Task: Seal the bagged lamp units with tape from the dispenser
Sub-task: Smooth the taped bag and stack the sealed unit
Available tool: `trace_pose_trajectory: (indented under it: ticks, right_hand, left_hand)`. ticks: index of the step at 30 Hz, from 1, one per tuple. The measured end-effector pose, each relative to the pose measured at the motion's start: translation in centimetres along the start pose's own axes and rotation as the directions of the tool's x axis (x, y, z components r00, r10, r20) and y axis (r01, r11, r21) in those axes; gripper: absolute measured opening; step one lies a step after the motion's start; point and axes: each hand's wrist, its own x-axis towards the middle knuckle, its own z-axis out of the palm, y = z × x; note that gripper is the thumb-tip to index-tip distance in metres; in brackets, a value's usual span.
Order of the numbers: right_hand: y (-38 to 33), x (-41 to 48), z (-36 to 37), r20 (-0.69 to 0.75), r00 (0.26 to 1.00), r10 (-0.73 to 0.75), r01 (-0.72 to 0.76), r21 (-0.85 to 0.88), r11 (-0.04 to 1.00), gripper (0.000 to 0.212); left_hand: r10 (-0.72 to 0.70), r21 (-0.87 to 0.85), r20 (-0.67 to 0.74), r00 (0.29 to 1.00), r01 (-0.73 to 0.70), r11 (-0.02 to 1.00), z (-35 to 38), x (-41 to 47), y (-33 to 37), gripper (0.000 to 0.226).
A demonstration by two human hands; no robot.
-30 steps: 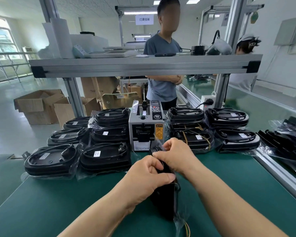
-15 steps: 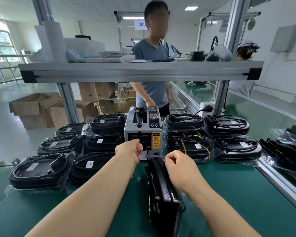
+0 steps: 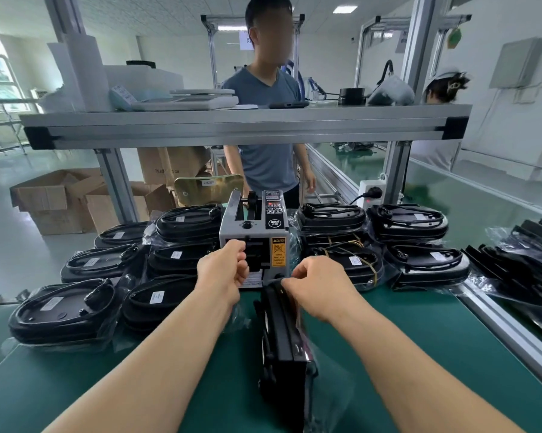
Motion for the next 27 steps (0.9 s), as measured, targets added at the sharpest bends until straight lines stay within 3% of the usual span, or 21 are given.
trace_pose_trajectory:
  ticks: [3, 6, 7, 10, 15, 21, 27]
  right_hand:
    - [-0.1, 0.1, 0.2, 0.025, 1.000, 0.001, -0.001, 0.007, 1.000, 0.024]
    - [-0.1, 0.0, 0.4, 0.005, 1.000, -0.009, 0.009, 0.001, 1.000, 0.019]
    - [0.0, 0.0, 0.4, -0.007, 1.000, -0.004, 0.004, 0.000, 1.000, 0.018]
    - [0.0, 0.2, 0.3, -0.018, 1.000, 0.012, -0.012, 0.003, 1.000, 0.017]
    - [-0.5, 0.9, 0.0, 0.004, 1.000, -0.029, 0.029, -0.054, 0.998, 0.025]
    - [-0.2, 1.1, -0.1, 0.040, 0.999, -0.027, 0.027, -0.004, 1.000, 0.026]
    - [-0.1, 0.8, 0.1, 0.037, 0.999, -0.035, 0.034, 0.031, 0.999, 0.033]
  left_hand:
    - [0.063, 0.031, 0.345, 0.936, -0.079, 0.996, -2.9, -3.7, 1.8, 0.023]
    - [-0.086, 0.264, 0.636, 0.767, -0.111, 0.958, -5.3, -6.9, 2.2, 0.017]
    - [-0.141, 0.358, 0.646, 0.750, -0.135, 0.924, -5.6, -7.4, 1.9, 0.016]
    - [-0.134, 0.505, 0.554, 0.822, -0.204, 0.838, -5.1, -7.2, 0.8, 0.021]
    - [-0.203, 0.490, 0.549, 0.811, -0.116, 0.864, -3.7, -5.9, 0.3, 0.023]
    - [-0.132, 0.592, 0.547, 0.827, -0.271, 0.759, -2.5, -5.4, 1.0, 0.018]
    - [-0.143, 0.593, 0.512, 0.847, -0.228, 0.773, -2.5, -4.8, 1.0, 0.029]
